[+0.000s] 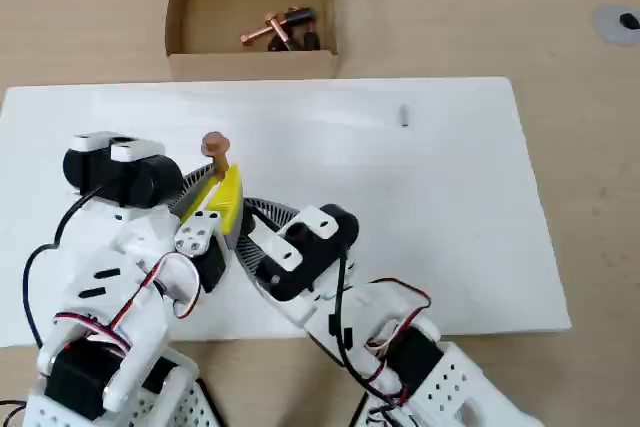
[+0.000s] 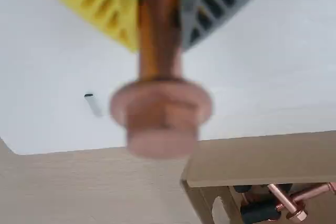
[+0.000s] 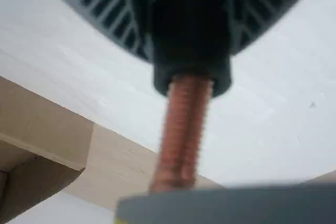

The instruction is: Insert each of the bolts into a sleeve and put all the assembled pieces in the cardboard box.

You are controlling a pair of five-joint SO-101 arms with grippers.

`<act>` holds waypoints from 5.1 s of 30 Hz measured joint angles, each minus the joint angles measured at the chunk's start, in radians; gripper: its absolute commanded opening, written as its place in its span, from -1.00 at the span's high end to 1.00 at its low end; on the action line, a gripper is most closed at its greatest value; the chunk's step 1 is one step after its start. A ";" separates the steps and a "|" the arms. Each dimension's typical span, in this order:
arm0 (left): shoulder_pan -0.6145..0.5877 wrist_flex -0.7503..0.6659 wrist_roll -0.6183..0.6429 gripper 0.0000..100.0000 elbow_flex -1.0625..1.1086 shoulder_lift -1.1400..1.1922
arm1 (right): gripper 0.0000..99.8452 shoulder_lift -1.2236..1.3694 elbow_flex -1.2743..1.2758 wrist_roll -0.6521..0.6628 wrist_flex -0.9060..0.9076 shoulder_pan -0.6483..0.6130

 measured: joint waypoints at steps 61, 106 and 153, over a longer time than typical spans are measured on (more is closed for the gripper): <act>-0.377 0.689 -0.264 0.54 -0.537 0.127 | 0.98 1.229 -1.246 0.000 0.086 0.328; -0.377 0.601 -0.272 0.54 -0.216 0.133 | 0.75 3.084 -2.978 0.107 0.150 0.494; -0.525 0.601 -0.270 0.98 -0.212 0.133 | 0.98 2.243 -3.124 -0.025 1.499 0.442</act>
